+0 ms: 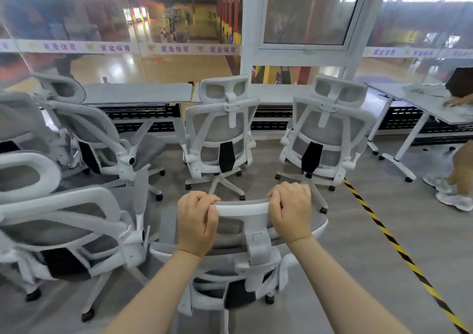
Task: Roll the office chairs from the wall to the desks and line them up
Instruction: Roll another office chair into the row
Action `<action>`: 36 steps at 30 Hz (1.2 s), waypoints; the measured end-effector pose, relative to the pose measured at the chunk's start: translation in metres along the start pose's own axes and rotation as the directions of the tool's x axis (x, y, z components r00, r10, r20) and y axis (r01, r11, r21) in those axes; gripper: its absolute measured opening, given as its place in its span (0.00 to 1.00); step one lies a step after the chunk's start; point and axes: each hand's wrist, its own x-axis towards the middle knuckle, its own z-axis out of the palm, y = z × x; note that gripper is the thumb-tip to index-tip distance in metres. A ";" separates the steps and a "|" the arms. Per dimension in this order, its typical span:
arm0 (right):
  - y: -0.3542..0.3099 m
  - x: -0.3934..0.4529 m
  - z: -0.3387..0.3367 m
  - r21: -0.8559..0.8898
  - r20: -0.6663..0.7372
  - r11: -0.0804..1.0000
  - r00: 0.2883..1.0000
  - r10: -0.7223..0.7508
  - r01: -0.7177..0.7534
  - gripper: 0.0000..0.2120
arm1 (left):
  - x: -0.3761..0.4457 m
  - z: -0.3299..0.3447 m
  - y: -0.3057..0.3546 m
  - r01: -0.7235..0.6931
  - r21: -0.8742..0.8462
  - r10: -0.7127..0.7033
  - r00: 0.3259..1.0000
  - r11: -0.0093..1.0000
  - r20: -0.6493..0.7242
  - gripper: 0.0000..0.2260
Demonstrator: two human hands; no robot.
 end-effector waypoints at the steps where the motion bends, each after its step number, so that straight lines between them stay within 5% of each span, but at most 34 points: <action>1: 0.006 0.010 0.007 0.009 0.013 1.000 1.000 -0.003 0.003 0.14 | 0.010 0.008 -0.006 -0.005 0.004 0.005 1.000 1.000 0.006 0.16; 15: 0.053 0.112 0.086 0.160 0.171 0.986 0.983 -0.064 0.036 0.16 | 0.117 0.072 -0.071 0.025 0.008 -0.026 0.995 1.000 0.102 0.13; 27: 0.071 0.151 0.095 0.347 0.353 0.933 0.908 -0.224 0.095 0.11 | 0.125 0.069 -0.051 0.352 0.164 -0.381 0.902 0.921 0.204 0.19; 33: 0.011 0.127 0.098 0.555 0.351 0.789 0.786 -0.509 0.263 0.15 | 0.069 0.007 -0.033 0.458 0.342 -0.521 0.845 0.821 0.121 0.20; 36: -0.030 0.103 0.105 0.675 0.422 0.700 0.656 -0.626 0.235 0.14 | 0.019 -0.038 -0.028 0.523 0.461 -0.612 0.789 0.717 0.058 0.16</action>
